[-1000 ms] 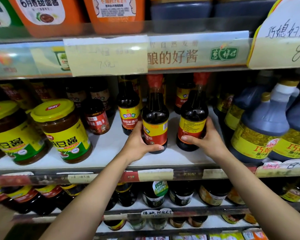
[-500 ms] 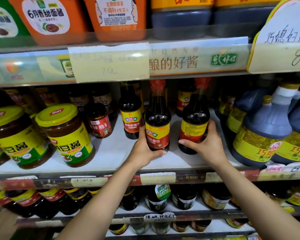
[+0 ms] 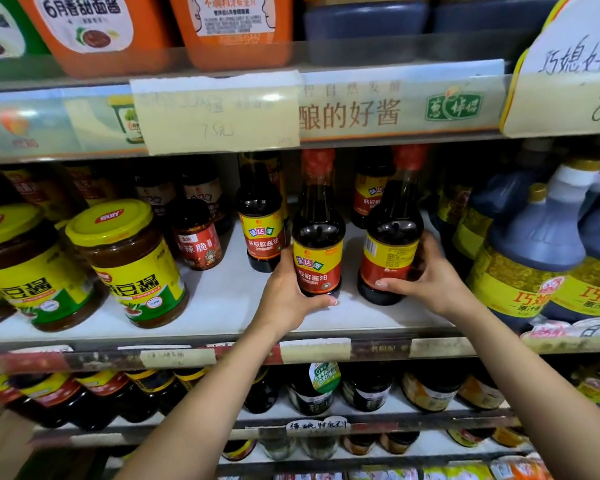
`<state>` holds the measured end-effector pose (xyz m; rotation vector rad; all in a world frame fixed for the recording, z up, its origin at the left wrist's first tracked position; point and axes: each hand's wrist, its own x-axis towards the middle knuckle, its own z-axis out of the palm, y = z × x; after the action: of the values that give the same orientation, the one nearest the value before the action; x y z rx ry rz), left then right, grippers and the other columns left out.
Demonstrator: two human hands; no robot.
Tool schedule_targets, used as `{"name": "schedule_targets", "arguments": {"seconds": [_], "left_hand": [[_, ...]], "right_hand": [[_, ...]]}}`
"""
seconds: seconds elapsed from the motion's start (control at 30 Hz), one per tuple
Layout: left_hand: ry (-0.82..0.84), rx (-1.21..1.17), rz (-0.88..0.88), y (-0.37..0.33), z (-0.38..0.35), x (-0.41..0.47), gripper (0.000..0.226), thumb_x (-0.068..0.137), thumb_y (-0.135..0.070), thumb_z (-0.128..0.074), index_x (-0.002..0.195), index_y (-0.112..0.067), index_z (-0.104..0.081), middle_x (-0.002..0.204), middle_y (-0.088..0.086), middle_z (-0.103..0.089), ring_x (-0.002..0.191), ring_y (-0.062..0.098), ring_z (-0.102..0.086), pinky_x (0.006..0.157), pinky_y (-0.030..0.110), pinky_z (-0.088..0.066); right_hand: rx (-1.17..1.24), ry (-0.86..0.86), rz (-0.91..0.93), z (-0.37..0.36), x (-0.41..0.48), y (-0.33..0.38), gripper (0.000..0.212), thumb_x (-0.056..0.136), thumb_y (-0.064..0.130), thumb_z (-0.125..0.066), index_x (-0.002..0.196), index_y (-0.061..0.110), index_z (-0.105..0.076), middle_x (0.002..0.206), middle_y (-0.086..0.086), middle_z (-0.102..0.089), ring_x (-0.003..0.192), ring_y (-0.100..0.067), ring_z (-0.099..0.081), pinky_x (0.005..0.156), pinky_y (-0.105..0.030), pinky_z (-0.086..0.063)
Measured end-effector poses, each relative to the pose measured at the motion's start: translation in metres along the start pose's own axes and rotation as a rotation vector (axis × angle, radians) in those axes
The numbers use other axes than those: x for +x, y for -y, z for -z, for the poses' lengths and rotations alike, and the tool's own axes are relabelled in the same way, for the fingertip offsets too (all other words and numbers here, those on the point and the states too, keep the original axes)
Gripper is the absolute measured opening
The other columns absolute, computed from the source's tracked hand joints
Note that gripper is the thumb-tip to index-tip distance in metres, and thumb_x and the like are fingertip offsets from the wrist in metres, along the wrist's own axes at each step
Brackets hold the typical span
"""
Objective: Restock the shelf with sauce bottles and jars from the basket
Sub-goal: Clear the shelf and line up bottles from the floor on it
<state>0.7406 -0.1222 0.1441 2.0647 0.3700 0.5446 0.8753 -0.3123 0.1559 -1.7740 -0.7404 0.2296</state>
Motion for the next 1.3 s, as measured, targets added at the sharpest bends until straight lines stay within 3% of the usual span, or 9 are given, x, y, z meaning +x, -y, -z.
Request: {"name": "schedule_targets", "arguments": {"seconds": [0.1,0.3,0.5,0.63,0.77,0.83,0.97,1.07,1.3], "left_hand": [[-0.017,0.048,-0.019,0.0,0.0,0.001,0.084,0.053,-0.03,-0.087,0.117,-0.029,-0.033,0.12,-0.004,-0.056,0.102,0.006,-0.05,0.084,0.022,-0.04],[0.001,0.071,-0.017,0.001,0.0,0.004,0.088,0.052,-0.033,-0.087,0.122,-0.025,-0.035,0.121,-0.004,-0.055,0.105,0.009,-0.051,0.085,0.022,-0.04],[0.177,-0.029,0.042,0.005,0.01,0.008,0.093,0.058,-0.019,-0.086,0.126,-0.034,-0.024,0.117,-0.014,-0.049,0.111,0.006,-0.048,0.091,0.021,-0.038],[0.213,-0.089,0.046,0.008,0.013,0.011,0.091,0.059,-0.012,-0.085,0.125,-0.035,-0.026,0.123,-0.008,-0.052,0.118,0.012,-0.05,0.098,0.028,-0.039],[0.208,-0.116,0.067,0.01,0.012,0.01,0.089,0.059,-0.012,-0.085,0.123,-0.037,-0.028,0.118,-0.011,-0.054,0.116,0.013,-0.052,0.096,0.029,-0.042],[0.2,-0.115,0.063,0.01,0.011,0.01,0.089,0.058,-0.013,-0.085,0.123,-0.037,-0.029,0.118,-0.011,-0.055,0.114,0.012,-0.053,0.095,0.029,-0.042],[0.161,-0.061,0.036,0.007,0.01,0.009,0.088,0.055,-0.017,-0.087,0.118,-0.038,-0.03,0.113,-0.012,-0.056,0.108,0.01,-0.055,0.088,0.023,-0.041],[0.133,-0.011,0.019,0.005,0.008,0.008,0.087,0.053,-0.021,-0.088,0.119,-0.033,-0.033,0.114,-0.009,-0.057,0.106,0.01,-0.055,0.088,0.024,-0.043],[0.132,0.008,0.017,0.001,0.006,0.01,0.089,0.052,-0.023,-0.089,0.126,-0.024,-0.04,0.121,-0.003,-0.058,0.109,0.013,-0.055,0.094,0.03,-0.045]], "right_hand": [[0.093,0.089,-0.004,0.007,0.002,0.001,0.079,0.063,-0.005,-0.076,0.123,0.023,-0.033,0.111,0.012,-0.056,0.096,0.006,-0.059,0.078,-0.01,-0.049],[0.148,0.176,-0.011,0.012,-0.002,0.004,0.078,0.067,-0.004,-0.071,0.13,0.021,-0.033,0.12,0.006,-0.055,0.103,0.005,-0.056,0.084,-0.013,-0.049],[0.057,-0.096,0.048,-0.013,-0.012,0.009,0.089,0.045,0.037,-0.084,0.117,0.036,-0.031,0.108,0.024,-0.051,0.097,0.012,-0.056,0.075,-0.006,-0.045],[-0.056,-0.268,0.083,-0.029,-0.009,0.004,0.093,0.049,0.033,-0.088,0.121,0.03,-0.029,0.109,0.014,-0.052,0.101,-0.008,-0.054,0.081,-0.022,-0.042],[-0.11,-0.309,0.044,-0.029,-0.008,-0.002,0.09,0.052,0.03,-0.088,0.124,0.023,-0.034,0.1,0.015,-0.052,0.092,-0.009,-0.053,0.072,-0.015,-0.039],[-0.106,-0.291,0.022,-0.026,-0.007,-0.003,0.09,0.053,0.029,-0.088,0.124,0.025,-0.033,0.099,0.015,-0.052,0.091,-0.01,-0.054,0.072,-0.015,-0.04],[-0.051,-0.207,-0.003,-0.017,-0.005,-0.004,0.092,0.054,0.023,-0.088,0.125,0.028,-0.03,0.107,0.012,-0.054,0.099,-0.012,-0.056,0.086,-0.029,-0.045],[-0.013,-0.137,-0.015,-0.01,-0.003,-0.004,0.086,0.054,0.017,-0.088,0.119,0.031,-0.033,0.103,0.019,-0.054,0.094,0.0,-0.056,0.08,-0.022,-0.045],[0.133,0.068,-0.047,0.001,0.005,-0.004,0.088,0.061,-0.006,-0.078,0.132,0.018,-0.032,0.111,0.004,-0.06,0.098,-0.004,-0.062,0.076,-0.019,-0.052]]}}
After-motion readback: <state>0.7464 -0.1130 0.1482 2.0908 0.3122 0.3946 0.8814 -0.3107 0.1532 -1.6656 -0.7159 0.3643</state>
